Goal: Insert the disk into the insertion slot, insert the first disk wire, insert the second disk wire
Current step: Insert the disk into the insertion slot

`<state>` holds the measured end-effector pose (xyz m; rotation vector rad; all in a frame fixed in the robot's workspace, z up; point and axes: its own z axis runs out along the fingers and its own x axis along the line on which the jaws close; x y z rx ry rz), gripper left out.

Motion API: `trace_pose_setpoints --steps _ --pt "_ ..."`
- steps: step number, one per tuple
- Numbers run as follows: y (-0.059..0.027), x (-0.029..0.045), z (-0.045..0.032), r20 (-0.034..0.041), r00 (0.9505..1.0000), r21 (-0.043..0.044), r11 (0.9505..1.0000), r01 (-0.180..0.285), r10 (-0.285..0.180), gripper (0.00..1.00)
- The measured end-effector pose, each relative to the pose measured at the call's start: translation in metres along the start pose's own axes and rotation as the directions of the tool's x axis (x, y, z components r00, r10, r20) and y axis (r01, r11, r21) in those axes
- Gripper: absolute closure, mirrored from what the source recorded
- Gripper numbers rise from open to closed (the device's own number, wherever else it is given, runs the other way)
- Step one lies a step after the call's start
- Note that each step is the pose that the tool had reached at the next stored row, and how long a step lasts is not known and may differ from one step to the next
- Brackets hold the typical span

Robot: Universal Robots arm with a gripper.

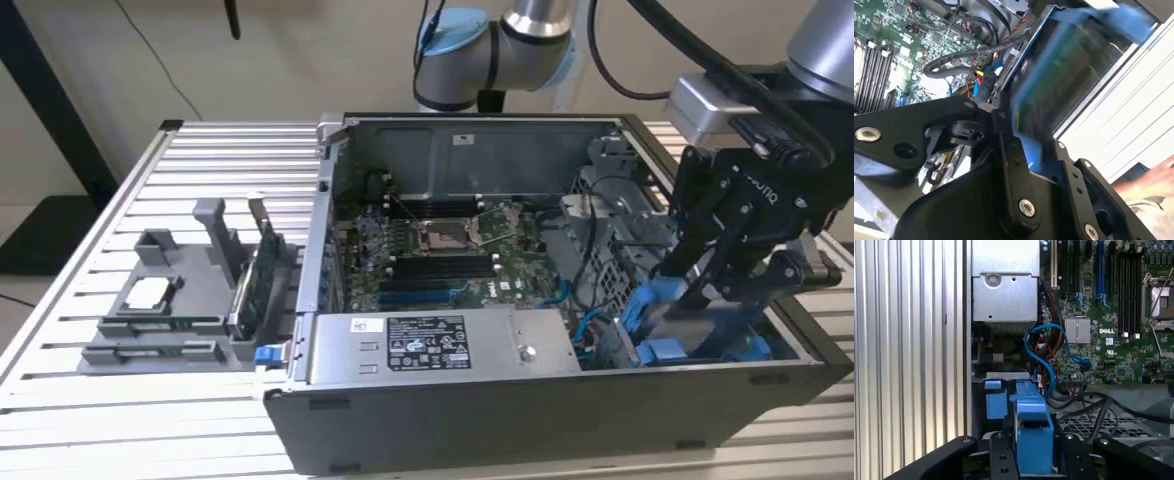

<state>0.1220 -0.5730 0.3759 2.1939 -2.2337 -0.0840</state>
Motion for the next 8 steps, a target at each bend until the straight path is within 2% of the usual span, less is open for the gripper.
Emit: trace_pose_setpoints --steps 8 --pt "0.0006 -0.0005 -0.0142 -0.0143 0.9999 0.0002 1.0 -0.001 0.001 0.6"
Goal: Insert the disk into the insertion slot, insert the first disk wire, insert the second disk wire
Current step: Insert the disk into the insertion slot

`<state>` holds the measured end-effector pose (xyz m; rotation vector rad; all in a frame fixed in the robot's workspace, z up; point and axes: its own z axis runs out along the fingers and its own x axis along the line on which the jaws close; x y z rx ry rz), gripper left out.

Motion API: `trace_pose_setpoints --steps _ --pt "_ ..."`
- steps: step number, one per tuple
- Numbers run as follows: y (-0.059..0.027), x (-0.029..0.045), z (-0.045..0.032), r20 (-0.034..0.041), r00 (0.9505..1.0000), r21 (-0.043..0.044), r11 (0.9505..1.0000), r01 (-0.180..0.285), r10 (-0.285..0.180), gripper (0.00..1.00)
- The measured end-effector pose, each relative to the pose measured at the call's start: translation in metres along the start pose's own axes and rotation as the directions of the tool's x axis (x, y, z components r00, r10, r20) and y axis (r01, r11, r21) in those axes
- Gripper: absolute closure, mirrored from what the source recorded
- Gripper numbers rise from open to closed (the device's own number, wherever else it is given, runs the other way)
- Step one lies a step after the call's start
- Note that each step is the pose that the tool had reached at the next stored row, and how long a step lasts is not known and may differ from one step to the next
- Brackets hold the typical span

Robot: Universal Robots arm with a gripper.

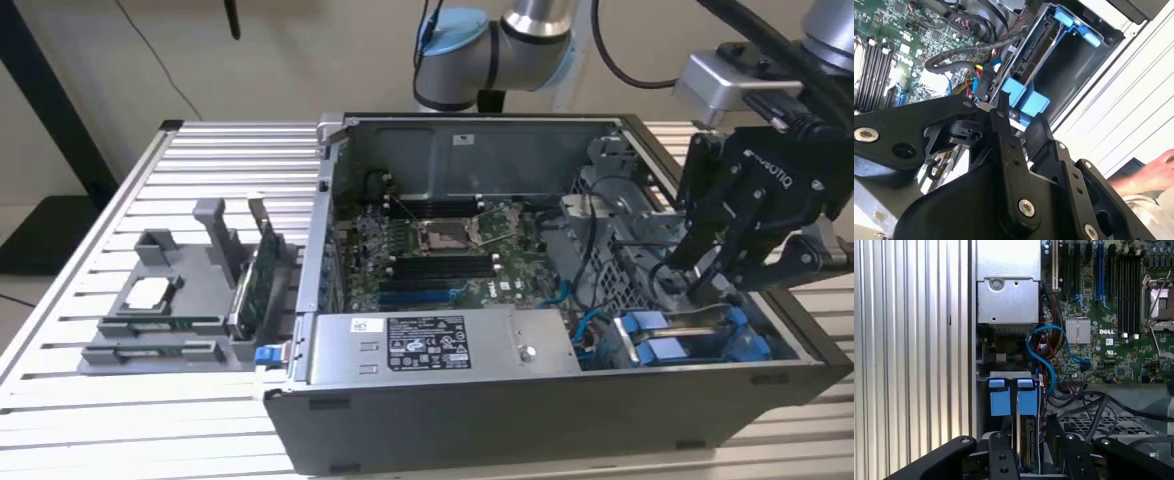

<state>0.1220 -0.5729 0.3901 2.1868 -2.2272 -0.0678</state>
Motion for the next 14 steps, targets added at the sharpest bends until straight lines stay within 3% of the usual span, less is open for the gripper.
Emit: trace_pose_setpoints --steps 4,14 --pt "0.0002 0.0 -0.0049 -0.0042 1.0 0.0001 1.0 0.0 0.0 0.6" --pt "0.0002 -0.0002 -0.0052 -0.0047 1.0 0.0001 1.0 0.0 0.0 0.6"
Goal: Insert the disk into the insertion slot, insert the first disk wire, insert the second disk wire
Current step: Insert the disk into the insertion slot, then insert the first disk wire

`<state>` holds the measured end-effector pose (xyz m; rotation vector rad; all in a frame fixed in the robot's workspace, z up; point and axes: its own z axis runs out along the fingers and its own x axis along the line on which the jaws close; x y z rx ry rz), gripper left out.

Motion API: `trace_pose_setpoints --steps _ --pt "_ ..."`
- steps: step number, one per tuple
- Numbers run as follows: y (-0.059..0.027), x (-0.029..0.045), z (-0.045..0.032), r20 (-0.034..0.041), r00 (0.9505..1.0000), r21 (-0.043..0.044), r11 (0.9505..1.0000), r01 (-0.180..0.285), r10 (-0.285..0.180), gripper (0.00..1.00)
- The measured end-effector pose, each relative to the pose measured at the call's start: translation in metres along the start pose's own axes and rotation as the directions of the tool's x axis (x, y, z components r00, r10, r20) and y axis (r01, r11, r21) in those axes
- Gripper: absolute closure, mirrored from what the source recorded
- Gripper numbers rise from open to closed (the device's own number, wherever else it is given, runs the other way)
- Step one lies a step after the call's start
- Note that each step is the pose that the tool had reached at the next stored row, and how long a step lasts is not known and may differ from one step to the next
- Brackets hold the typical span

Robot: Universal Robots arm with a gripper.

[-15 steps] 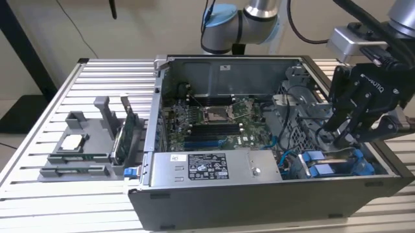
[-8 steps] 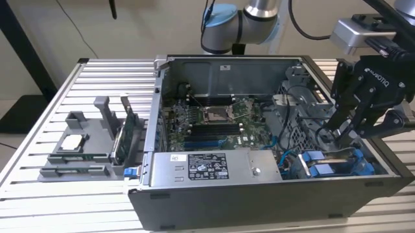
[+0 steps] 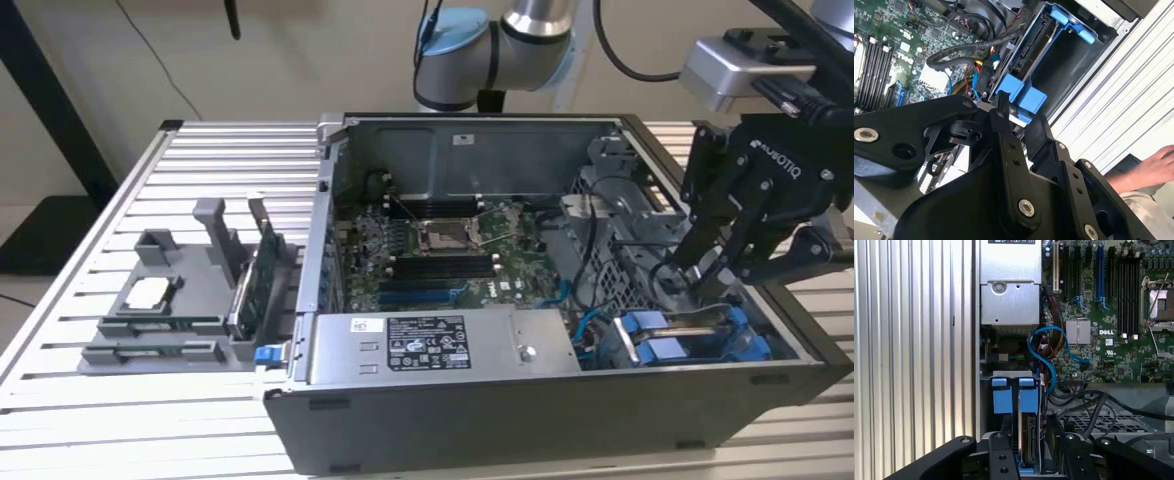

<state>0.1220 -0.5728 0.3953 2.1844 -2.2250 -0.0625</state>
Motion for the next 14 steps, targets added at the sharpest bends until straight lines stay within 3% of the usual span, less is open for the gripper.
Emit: trace_pose_setpoints --steps 8,14 --pt "0.0003 -0.0072 0.0003 0.0001 1.0 0.0 1.0 0.0 0.0 0.6" --pt "0.0004 -0.02 0.0007 0.0003 1.0 0.0 1.0 0.001 -0.001 0.6"
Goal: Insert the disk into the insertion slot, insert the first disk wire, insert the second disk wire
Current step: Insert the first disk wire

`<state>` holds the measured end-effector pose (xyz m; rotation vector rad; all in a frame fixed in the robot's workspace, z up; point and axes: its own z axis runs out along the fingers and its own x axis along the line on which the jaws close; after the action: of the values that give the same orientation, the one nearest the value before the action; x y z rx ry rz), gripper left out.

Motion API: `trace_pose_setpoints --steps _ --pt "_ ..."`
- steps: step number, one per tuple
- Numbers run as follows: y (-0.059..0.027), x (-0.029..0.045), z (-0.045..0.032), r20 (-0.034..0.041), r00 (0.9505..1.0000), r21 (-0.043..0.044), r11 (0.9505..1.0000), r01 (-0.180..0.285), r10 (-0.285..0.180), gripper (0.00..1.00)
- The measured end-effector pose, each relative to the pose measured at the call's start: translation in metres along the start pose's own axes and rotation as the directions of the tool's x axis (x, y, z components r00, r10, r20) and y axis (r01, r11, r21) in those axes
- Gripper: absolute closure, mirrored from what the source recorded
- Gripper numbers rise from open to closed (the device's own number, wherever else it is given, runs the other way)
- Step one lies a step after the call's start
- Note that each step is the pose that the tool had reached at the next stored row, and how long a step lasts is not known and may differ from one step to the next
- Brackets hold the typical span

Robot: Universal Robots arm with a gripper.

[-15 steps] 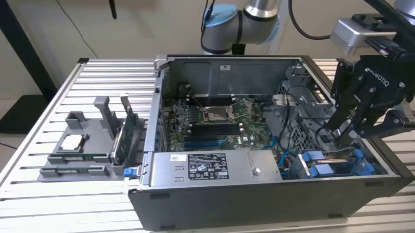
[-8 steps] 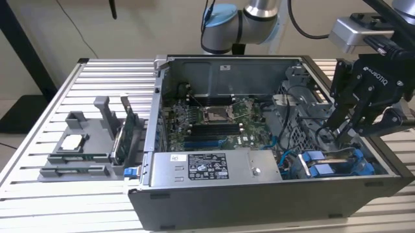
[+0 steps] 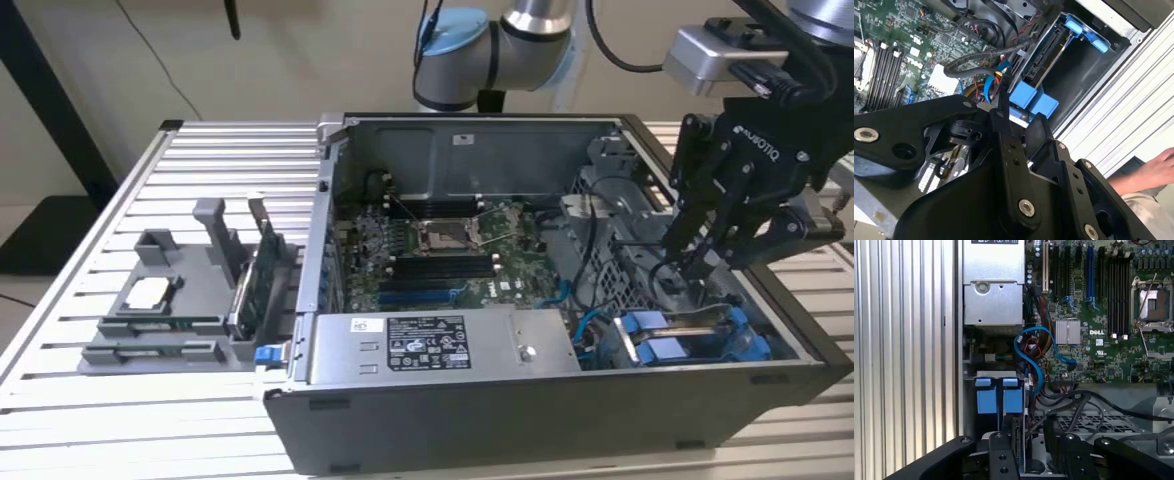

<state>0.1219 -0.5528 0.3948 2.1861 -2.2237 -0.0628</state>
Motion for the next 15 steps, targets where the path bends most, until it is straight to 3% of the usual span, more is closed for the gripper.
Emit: trace_pose_setpoints --steps 2,7,12,15 --pt "0.0002 -0.0021 0.0005 0.0015 1.0 0.0031 1.0 0.003 -0.003 0.6" --pt "0.0005 -0.0027 0.002 0.0104 0.9996 0.0333 0.9991 0.026 -0.027 0.6" --pt "0.0017 -0.0028 0.0043 0.0558 0.9974 0.0387 0.9983 0.044 -0.046 0.6" --pt "0.0018 -0.0028 0.0054 0.065 0.9954 0.0477 0.9966 0.067 -0.07 0.6"
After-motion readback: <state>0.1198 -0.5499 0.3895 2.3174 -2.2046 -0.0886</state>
